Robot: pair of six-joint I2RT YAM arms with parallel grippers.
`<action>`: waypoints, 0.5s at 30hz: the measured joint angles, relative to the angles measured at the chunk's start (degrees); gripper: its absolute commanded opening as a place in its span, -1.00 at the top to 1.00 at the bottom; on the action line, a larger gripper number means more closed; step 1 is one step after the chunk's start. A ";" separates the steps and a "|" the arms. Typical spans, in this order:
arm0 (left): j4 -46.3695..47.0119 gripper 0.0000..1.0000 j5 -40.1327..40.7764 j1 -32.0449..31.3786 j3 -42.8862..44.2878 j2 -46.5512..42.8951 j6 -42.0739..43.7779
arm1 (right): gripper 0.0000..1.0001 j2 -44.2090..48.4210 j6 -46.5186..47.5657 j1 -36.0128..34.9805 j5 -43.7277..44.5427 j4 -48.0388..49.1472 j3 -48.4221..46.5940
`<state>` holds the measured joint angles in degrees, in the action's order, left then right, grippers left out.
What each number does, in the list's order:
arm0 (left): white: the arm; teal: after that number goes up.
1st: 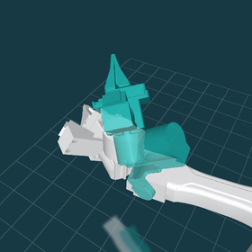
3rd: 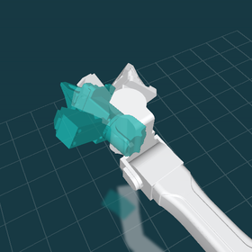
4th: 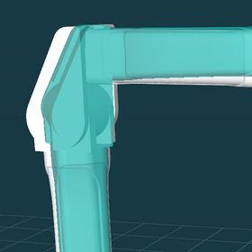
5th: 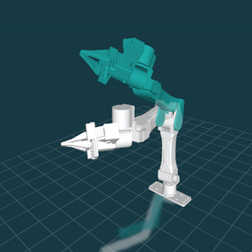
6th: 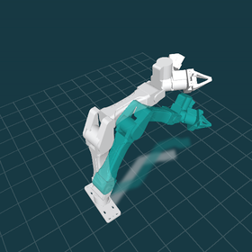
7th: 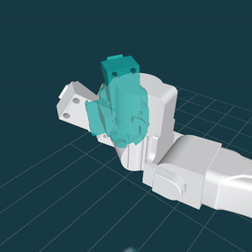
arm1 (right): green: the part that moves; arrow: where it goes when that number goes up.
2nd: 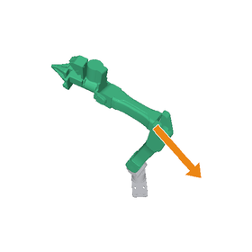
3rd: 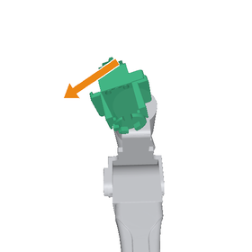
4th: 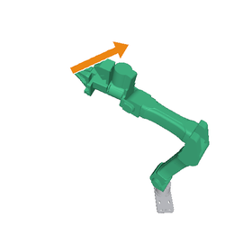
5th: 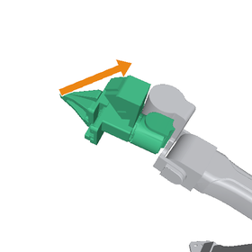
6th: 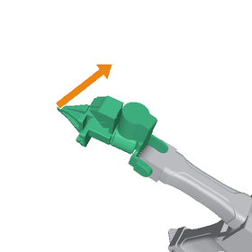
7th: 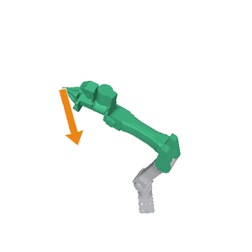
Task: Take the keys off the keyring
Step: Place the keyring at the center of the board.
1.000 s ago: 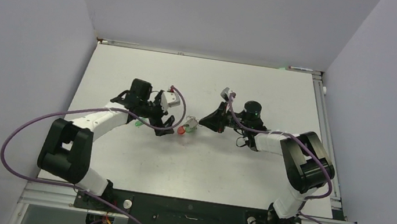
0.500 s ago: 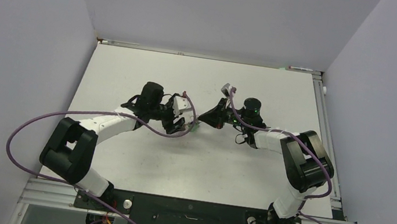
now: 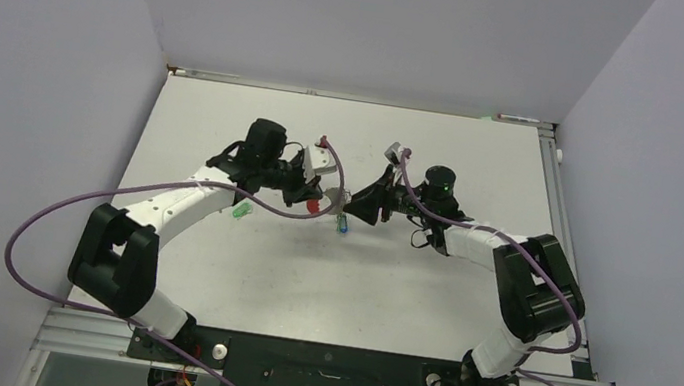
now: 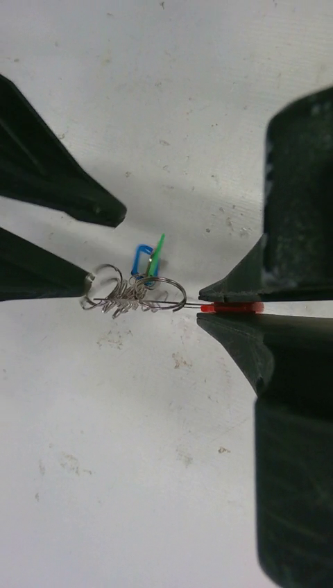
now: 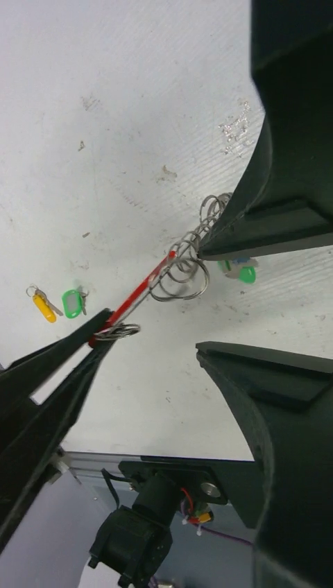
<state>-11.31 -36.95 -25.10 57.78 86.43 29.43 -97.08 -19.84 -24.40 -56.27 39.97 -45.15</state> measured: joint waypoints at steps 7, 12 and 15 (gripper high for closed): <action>-18.84 1.00 4.02 -1.84 7.08 -6.10 4.55 | -0.98 5.33 4.76 1.57 -2.43 -12.39 -1.07; -32.92 1.00 8.15 -6.62 7.87 -10.36 8.07 | -0.84 9.35 11.69 7.30 -2.32 -23.67 -6.10; -39.82 1.00 10.54 -11.21 8.17 -10.73 9.35 | -0.80 11.56 16.17 9.94 -1.11 -29.33 -8.07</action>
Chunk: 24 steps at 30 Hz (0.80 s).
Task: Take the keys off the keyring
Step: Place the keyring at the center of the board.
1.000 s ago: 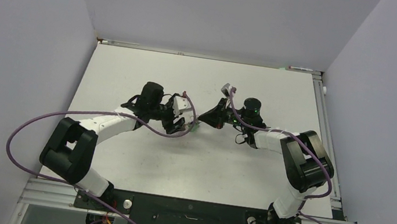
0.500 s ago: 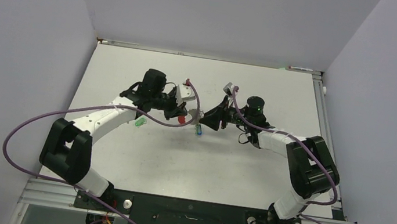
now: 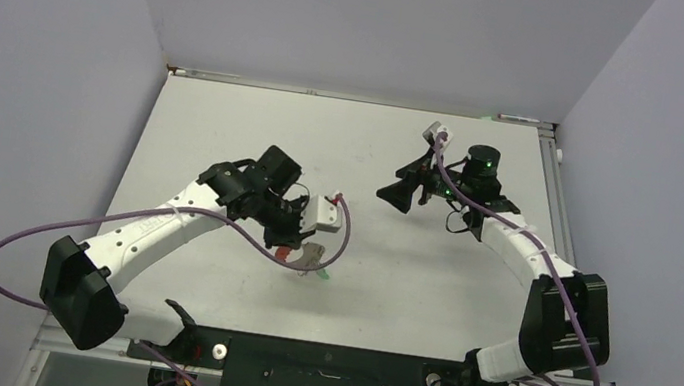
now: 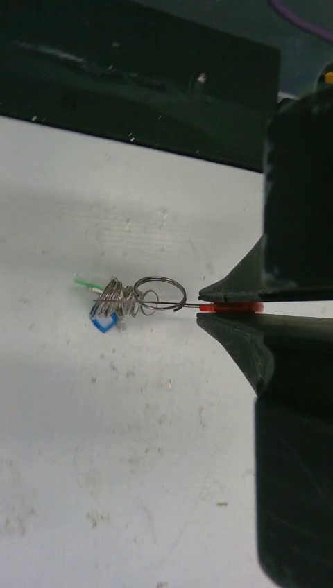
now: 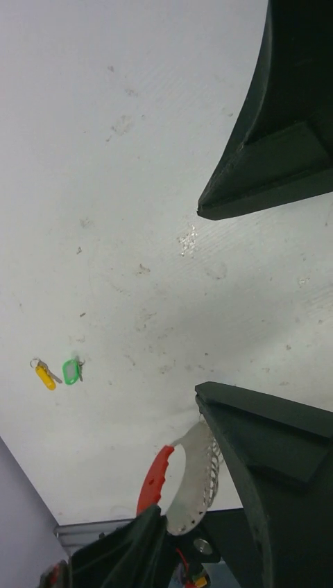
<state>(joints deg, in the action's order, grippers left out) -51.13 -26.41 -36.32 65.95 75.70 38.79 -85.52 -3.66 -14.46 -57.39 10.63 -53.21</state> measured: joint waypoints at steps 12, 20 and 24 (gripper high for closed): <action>-13.64 1.00 2.12 -7.87 13.42 15.47 6.40 | -0.79 2.29 6.23 2.82 1.05 -7.93 0.79; -16.98 1.00 7.21 -6.21 34.27 39.19 13.79 | -0.79 2.27 7.45 3.50 1.29 -9.07 0.83; -20.41 0.19 8.68 -4.48 45.68 48.11 19.12 | -0.79 2.05 7.76 5.44 3.23 -9.05 0.87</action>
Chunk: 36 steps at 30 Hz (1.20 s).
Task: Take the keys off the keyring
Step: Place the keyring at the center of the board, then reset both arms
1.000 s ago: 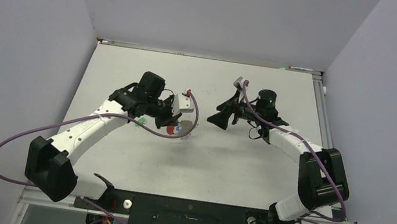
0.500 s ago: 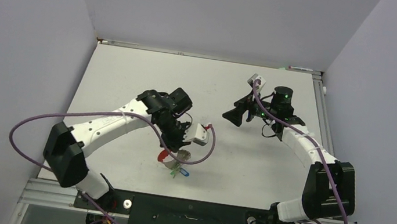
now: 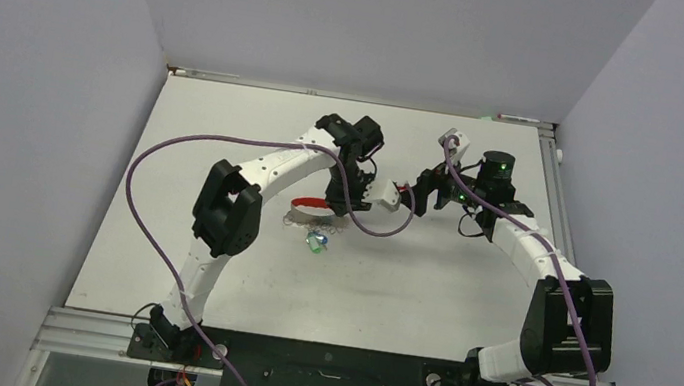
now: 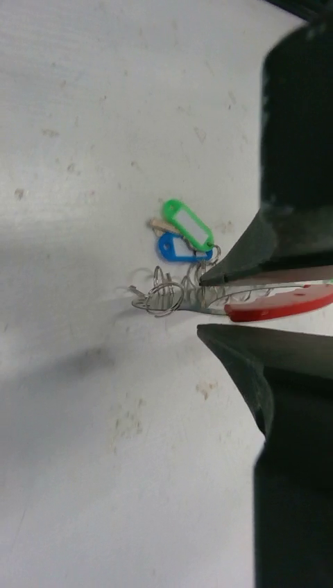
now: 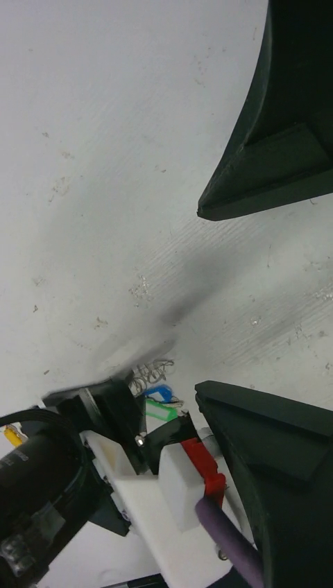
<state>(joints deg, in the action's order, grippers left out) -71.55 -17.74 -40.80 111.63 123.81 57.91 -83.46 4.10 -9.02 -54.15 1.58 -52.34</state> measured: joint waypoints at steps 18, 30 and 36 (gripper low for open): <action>12.92 -0.92 -6.36 15.23 7.06 -2.67 -11.34 | -0.79 -0.66 1.31 1.07 0.96 -3.74 -0.68; 36.37 -0.92 -7.15 42.53 -22.43 -33.33 -42.71 | -0.79 -3.21 2.78 1.57 12.26 -11.06 -16.72; 40.22 -0.92 -2.25 48.76 -34.25 -38.25 -48.39 | -0.79 -4.48 2.69 4.76 17.57 -10.80 -15.41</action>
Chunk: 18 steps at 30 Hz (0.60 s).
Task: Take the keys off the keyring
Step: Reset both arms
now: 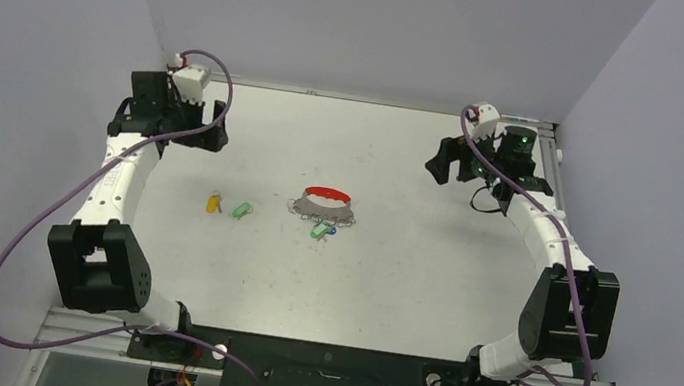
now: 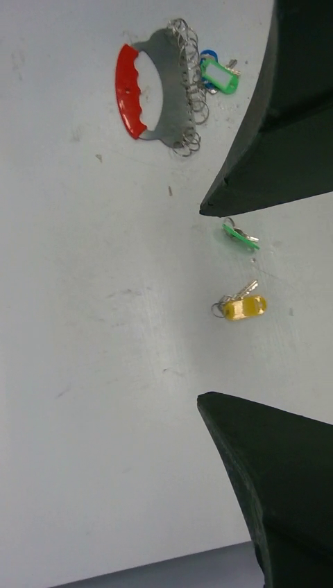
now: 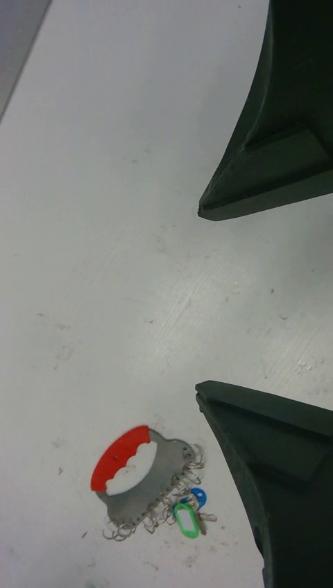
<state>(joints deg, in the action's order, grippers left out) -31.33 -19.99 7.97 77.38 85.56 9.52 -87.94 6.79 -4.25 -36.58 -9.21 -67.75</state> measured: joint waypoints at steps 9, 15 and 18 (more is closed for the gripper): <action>3.02 -0.92 5.79 -0.04 -18.10 -6.45 -3.15 | -0.79 0.00 0.50 11.08 -1.70 3.43 17.35; 5.92 -0.92 6.71 -0.04 -22.73 -8.83 -4.42 | -0.79 0.07 1.11 11.65 -3.39 5.07 21.64; 6.64 -0.92 6.99 -0.04 -22.93 -8.85 -4.85 | -0.79 0.20 1.16 11.47 -4.44 6.82 21.64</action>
<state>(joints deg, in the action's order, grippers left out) -24.69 -12.99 7.92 54.46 76.71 4.67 -87.74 7.94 7.22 -41.01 -2.39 -46.11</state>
